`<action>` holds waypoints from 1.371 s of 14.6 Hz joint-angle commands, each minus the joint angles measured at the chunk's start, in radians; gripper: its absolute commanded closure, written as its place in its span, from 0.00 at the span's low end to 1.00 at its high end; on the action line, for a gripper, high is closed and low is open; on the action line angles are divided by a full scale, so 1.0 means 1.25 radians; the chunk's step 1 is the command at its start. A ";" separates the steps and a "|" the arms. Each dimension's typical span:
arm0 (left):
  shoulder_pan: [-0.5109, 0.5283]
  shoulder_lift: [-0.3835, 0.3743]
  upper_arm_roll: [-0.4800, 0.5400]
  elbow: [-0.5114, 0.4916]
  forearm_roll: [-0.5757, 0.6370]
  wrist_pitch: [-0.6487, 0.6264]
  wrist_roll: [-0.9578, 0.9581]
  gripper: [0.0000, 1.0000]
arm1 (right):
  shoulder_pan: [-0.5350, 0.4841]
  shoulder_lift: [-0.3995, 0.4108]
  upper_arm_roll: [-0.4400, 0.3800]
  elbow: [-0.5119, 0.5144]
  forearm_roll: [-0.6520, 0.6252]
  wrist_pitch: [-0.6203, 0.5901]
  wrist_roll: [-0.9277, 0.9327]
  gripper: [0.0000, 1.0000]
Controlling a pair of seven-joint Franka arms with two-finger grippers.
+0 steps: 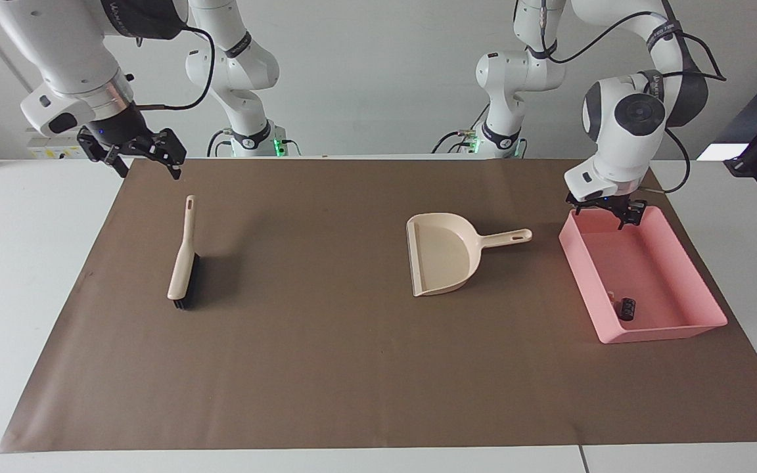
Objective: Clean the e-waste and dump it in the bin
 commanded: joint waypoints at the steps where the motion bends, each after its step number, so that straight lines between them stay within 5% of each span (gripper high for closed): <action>1: 0.055 -0.003 -0.008 0.043 -0.077 -0.003 -0.074 0.02 | -0.006 -0.003 0.003 -0.005 0.000 -0.002 -0.019 0.00; 11: 0.060 0.027 -0.008 0.278 -0.170 -0.187 -0.253 0.02 | -0.006 -0.003 0.003 -0.005 0.000 -0.002 -0.019 0.00; 20: 0.062 -0.018 -0.005 0.260 -0.175 -0.219 -0.327 0.02 | -0.006 -0.004 0.003 -0.005 0.000 -0.002 -0.019 0.00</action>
